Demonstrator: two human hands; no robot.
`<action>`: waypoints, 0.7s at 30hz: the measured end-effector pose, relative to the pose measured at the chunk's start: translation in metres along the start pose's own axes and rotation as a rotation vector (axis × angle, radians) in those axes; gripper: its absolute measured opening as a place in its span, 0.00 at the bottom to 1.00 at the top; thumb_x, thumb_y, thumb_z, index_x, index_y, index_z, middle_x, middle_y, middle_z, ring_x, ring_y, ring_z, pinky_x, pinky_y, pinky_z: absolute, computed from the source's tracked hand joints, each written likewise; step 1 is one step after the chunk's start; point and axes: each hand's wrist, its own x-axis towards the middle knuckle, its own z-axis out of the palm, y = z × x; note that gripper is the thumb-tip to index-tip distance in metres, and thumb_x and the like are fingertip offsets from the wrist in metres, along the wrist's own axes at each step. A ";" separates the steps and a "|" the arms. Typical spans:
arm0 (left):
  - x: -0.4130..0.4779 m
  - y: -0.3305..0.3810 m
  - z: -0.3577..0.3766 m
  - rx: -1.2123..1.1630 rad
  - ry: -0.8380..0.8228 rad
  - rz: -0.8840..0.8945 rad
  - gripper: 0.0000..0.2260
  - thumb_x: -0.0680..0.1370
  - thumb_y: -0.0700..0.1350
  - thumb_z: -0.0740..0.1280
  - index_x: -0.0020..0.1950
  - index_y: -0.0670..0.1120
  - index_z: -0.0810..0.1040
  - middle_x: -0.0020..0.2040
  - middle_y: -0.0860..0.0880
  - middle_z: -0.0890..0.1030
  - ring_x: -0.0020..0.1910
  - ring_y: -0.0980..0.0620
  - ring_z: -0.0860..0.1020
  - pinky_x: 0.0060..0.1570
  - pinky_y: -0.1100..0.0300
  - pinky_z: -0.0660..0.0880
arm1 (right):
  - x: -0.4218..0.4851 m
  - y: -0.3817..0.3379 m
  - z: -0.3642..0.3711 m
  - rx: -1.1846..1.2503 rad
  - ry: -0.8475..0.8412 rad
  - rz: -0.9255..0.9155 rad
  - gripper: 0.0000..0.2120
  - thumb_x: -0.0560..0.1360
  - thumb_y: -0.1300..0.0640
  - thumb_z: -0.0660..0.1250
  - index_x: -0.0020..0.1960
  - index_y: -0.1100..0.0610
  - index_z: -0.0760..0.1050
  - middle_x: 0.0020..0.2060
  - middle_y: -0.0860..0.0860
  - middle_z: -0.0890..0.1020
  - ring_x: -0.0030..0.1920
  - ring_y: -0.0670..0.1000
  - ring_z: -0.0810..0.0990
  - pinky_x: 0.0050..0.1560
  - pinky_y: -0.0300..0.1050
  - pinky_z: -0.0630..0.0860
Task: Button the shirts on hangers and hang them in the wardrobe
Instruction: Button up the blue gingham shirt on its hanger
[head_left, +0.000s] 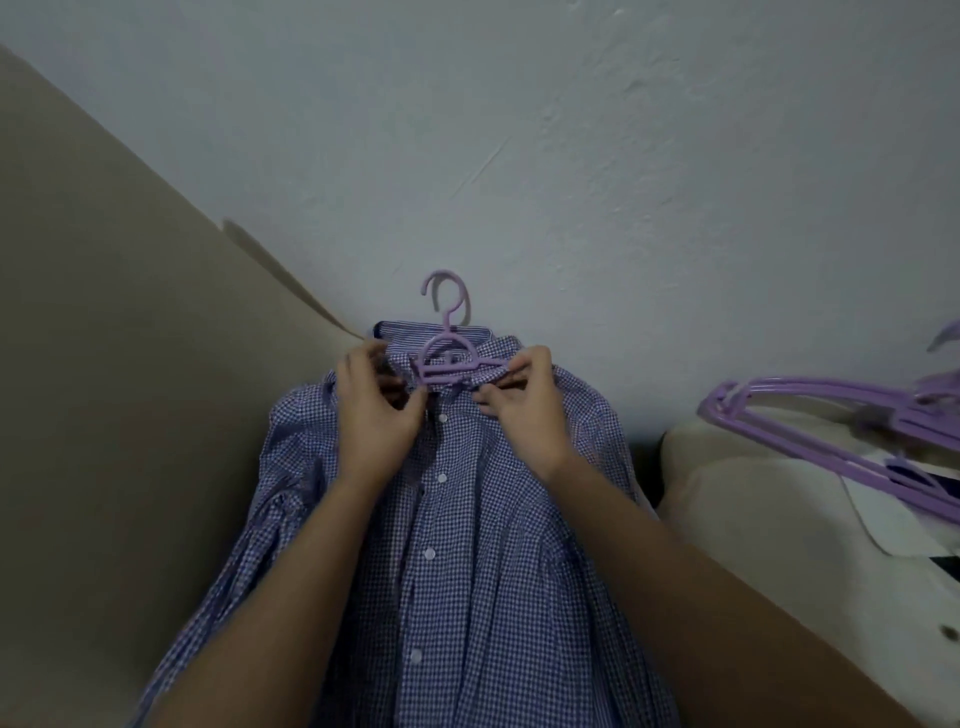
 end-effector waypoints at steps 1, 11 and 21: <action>-0.009 -0.001 0.001 -0.017 0.080 -0.017 0.21 0.74 0.41 0.76 0.61 0.49 0.69 0.59 0.49 0.69 0.47 0.57 0.78 0.46 0.65 0.77 | -0.006 0.004 0.004 0.049 0.068 -0.001 0.12 0.77 0.67 0.68 0.51 0.58 0.65 0.45 0.58 0.79 0.42 0.51 0.86 0.44 0.49 0.84; -0.043 -0.001 0.035 -0.337 0.179 -0.468 0.09 0.76 0.52 0.75 0.50 0.47 0.84 0.47 0.51 0.85 0.47 0.56 0.82 0.49 0.60 0.78 | -0.024 0.008 0.044 0.761 0.058 0.425 0.07 0.79 0.65 0.66 0.56 0.64 0.78 0.43 0.58 0.82 0.42 0.54 0.83 0.41 0.43 0.81; -0.021 -0.012 0.051 -0.638 0.312 -0.860 0.17 0.70 0.52 0.80 0.40 0.39 0.80 0.35 0.45 0.79 0.34 0.50 0.74 0.38 0.57 0.73 | -0.015 0.007 0.060 1.050 0.153 0.680 0.14 0.75 0.55 0.74 0.54 0.64 0.78 0.46 0.55 0.80 0.44 0.51 0.80 0.46 0.42 0.80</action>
